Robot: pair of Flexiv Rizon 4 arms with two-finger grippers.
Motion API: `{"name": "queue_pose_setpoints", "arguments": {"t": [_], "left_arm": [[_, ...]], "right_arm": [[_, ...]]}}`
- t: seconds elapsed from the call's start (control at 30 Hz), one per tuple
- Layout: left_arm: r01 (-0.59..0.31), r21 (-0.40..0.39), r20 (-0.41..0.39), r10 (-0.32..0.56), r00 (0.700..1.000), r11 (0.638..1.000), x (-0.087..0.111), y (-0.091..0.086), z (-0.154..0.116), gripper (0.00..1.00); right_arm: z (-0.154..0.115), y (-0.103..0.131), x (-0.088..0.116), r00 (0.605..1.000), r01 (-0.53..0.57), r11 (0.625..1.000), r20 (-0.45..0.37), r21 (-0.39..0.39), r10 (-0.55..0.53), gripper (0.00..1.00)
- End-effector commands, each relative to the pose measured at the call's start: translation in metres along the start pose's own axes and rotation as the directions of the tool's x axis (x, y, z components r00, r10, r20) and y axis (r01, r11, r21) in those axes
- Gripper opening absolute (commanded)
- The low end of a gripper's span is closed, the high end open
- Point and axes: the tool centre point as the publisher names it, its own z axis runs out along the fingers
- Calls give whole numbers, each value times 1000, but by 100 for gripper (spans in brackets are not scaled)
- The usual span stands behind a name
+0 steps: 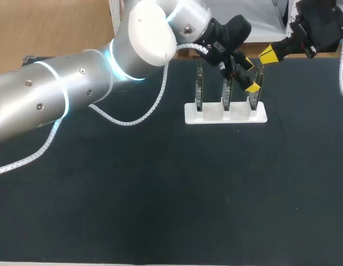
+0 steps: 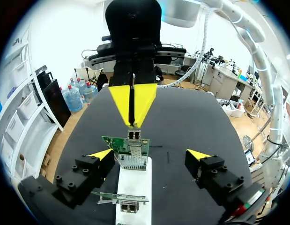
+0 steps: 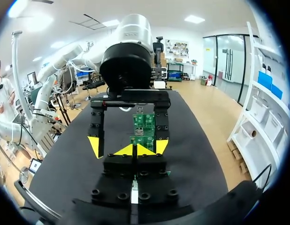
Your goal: Pick up the optical module with the left hand, and insert it into the network port with the right hand.
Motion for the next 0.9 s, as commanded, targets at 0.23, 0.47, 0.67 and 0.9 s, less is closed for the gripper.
{"name": "queue_pose_setpoints", "arguments": {"t": [0.23,0.47,0.67,0.9], "left_arm": [[2,2,-6,-2,1000,1000,-1,1,0,100],[2,2,-6,-2,1000,1000,-1,1,0,100],[2,2,-6,-2,1000,1000,-1,1,0,100],[2,2,-6,-2,1000,1000,-1,1,0,100]], "right_arm": [[4,-8,8,1000,-16,1000,-8,-18,16,0],[5,-8,14,999,-39,999,-9,-20,39,0],[6,-8,17,999,-47,999,-10,-22,47,0],[10,-9,21,998,-62,998,-15,-30,62,0]]}}
